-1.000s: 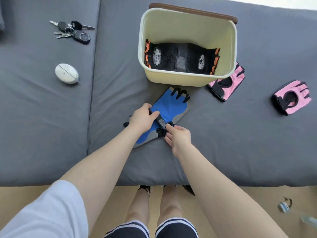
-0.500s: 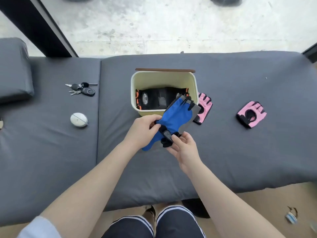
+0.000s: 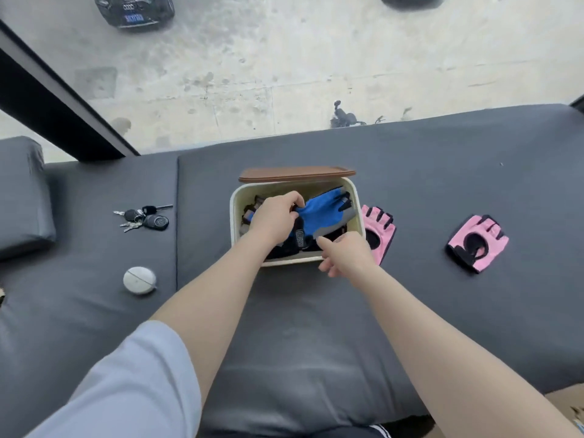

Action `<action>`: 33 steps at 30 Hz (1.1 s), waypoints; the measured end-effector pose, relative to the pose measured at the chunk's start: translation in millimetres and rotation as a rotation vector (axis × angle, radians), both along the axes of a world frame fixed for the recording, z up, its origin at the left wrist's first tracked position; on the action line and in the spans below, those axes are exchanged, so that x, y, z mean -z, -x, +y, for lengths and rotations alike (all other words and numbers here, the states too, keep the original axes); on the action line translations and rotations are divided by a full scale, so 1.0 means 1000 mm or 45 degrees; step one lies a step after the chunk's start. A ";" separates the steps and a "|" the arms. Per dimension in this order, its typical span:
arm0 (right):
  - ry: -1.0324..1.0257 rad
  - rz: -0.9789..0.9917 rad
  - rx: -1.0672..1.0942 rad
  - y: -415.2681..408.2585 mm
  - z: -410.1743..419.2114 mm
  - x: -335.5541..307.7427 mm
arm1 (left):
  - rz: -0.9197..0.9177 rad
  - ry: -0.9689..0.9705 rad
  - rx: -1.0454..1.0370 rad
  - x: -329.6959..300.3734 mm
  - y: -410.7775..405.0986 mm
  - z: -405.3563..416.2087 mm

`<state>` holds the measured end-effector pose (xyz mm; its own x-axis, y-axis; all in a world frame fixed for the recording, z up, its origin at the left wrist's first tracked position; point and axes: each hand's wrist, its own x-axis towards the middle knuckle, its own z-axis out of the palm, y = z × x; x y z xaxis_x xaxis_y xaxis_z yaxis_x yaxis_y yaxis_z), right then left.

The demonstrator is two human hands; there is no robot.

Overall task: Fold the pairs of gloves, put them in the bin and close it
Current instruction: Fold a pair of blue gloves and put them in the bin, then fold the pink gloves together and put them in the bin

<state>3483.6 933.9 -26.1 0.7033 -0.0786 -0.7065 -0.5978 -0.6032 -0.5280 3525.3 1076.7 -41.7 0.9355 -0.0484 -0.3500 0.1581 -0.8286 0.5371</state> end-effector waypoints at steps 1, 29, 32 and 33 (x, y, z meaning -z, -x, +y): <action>0.040 -0.092 -0.094 -0.004 -0.004 0.004 | 0.031 -0.021 0.000 0.009 -0.003 -0.001; 0.417 -0.759 -0.066 -0.031 -0.058 0.060 | -0.028 -0.109 0.130 0.033 -0.004 -0.005; 0.512 -0.516 -0.323 -0.012 -0.091 0.090 | -0.136 0.022 0.204 0.024 0.000 -0.017; 0.525 -0.470 -0.467 -0.007 -0.099 0.100 | -0.173 0.046 0.220 0.022 0.002 -0.021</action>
